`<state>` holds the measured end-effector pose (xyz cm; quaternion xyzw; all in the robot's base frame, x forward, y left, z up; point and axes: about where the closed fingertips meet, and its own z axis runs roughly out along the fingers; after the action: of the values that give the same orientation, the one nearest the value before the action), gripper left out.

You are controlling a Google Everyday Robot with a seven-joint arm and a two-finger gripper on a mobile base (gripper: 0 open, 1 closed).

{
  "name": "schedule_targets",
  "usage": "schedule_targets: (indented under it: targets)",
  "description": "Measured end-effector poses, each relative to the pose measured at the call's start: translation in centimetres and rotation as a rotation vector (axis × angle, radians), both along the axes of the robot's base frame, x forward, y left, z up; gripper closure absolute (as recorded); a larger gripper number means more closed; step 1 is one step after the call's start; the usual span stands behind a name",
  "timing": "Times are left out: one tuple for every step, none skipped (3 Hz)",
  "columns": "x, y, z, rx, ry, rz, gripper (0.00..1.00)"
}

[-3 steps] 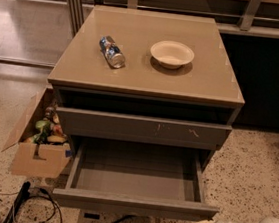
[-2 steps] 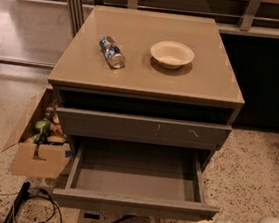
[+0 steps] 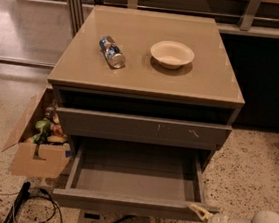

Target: Open middle drawer

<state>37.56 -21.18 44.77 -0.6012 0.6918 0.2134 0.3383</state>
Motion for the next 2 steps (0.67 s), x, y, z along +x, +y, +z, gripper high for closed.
schedule_targets:
  targets:
    - [2.9,1.3,0.9,-0.049,-0.028,0.028,0.0]
    - [6.5,4.0,1.0,-0.105,-0.038,0.076,0.0]
